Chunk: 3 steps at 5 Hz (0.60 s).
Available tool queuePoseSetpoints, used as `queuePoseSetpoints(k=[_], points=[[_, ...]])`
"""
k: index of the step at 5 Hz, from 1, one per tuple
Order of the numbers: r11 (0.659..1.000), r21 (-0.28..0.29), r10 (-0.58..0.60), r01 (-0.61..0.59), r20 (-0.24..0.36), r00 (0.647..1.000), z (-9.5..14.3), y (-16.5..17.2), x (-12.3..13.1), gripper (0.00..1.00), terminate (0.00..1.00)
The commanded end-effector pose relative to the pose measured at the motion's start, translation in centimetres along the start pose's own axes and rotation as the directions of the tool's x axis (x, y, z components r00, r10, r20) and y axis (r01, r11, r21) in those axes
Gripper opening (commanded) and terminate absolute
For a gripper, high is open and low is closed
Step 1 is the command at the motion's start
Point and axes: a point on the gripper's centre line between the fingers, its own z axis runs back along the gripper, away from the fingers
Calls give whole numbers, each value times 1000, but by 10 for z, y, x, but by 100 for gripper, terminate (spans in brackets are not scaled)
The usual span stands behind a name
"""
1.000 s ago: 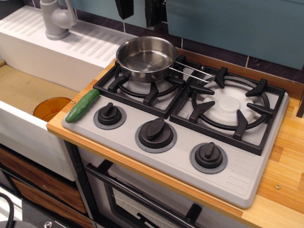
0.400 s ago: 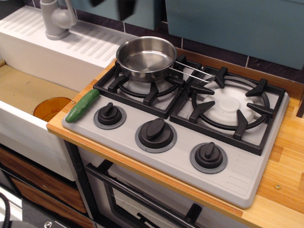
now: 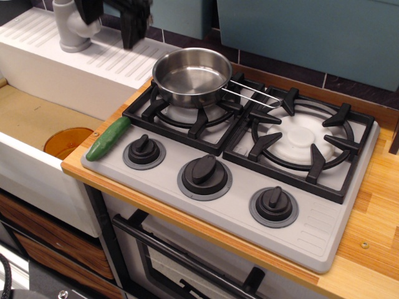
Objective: Put pot or pan on stove and put pickle in pot or pan
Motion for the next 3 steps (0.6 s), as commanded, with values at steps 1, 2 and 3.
queuePoseSetpoints(k=[1, 2, 3], points=[[998, -18, 59, -59, 45, 997, -2, -4, -15, 100, 0], [995, -46, 90, -89, 35, 995, -11, -9, -26, 100, 0], [992, -74, 108, -104, 60, 992, -25, -13, -37, 100, 0]])
